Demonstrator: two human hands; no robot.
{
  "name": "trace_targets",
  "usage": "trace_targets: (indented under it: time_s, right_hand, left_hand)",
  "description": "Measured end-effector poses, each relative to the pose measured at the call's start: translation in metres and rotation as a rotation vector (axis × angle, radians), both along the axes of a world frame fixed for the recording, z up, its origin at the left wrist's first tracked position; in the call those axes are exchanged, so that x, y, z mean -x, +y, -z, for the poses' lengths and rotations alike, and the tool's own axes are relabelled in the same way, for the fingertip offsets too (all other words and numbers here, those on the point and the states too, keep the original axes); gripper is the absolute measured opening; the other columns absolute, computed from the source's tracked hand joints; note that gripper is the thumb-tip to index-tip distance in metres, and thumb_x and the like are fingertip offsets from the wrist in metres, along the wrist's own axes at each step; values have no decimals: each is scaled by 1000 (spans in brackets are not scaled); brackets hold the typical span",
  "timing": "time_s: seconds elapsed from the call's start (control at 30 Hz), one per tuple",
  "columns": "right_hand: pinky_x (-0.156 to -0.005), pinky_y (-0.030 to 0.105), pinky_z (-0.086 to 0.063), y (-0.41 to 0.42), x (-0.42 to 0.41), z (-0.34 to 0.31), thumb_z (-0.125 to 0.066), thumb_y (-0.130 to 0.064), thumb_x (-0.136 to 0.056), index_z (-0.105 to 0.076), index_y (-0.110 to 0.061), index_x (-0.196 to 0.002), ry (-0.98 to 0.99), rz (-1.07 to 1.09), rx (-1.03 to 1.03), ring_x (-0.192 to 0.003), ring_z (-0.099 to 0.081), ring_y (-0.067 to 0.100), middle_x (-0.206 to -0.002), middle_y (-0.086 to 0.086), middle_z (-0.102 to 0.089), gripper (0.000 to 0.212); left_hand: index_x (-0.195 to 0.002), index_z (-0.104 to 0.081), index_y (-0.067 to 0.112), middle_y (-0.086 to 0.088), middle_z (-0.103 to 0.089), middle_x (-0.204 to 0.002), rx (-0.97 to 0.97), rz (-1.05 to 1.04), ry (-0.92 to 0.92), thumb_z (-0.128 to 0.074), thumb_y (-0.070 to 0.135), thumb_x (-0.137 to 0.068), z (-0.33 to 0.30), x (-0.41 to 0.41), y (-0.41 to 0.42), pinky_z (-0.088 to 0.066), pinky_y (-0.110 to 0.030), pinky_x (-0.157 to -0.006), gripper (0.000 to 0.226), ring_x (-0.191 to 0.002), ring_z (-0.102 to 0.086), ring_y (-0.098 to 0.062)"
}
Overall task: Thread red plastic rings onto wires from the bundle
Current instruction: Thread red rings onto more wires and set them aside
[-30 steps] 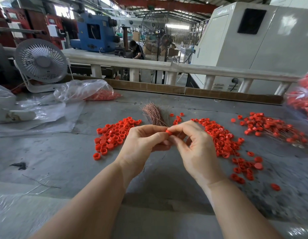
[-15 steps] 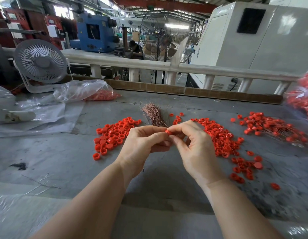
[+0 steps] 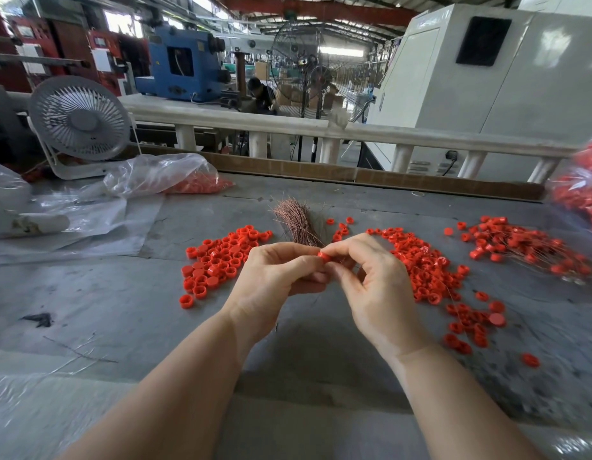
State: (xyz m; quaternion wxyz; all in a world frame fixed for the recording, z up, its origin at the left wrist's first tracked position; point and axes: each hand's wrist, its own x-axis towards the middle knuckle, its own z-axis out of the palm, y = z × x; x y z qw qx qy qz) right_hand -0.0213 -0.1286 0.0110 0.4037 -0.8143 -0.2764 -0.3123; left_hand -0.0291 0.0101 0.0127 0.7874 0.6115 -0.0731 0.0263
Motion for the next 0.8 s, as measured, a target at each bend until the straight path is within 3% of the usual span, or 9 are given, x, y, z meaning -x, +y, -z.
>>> trace_targets:
  time_s: [0.17, 0.4, 0.6, 0.8]
  right_hand:
    - [-71, 17, -44, 0, 1, 1, -66, -1, -79, -70, -9, -87, -2, -2, 17, -76, -52, 2, -84, -4, -62, 13]
    - [-72, 8, -39, 1, 0, 0, -65, -2, -79, -69, -9, -87, -7, 0, -23, -76, -50, -5, -82, -8, -58, 11]
    - [-71, 9, -39, 1, 0, 0, -64, -7, -81, -67, -11, -86, 5, 16, -32, -74, -49, -6, -80, -10, -56, 7]
    - [-76, 8, -41, 1, 3, -2, -63, -18, -77, -68, -13, -100, 22, 9, -1, -82, -53, 0, -88, -8, -59, 24]
  left_hand:
    - [-66, -74, 11, -12, -66, -63, 17, 4, 15, -60, -7, -79, 0, 0, 0, -54, -22, -56, 27, -56, -64, -13]
    - [-71, -75, 9, -11, -66, -62, 56, 32, 20, -61, -2, -76, -1, 1, 0, -54, -21, -57, 19, -57, -64, -14]
    - [-76, -76, 7, -10, -68, -64, 80, 77, 34, -61, 0, -75, -2, 1, 0, -55, -20, -58, 17, -59, -65, -12]
    - [-73, -75, 9, -9, -66, -63, 62, 49, 52, -66, 16, -62, 0, 0, 0, -55, -21, -58, 16, -59, -64, -14]
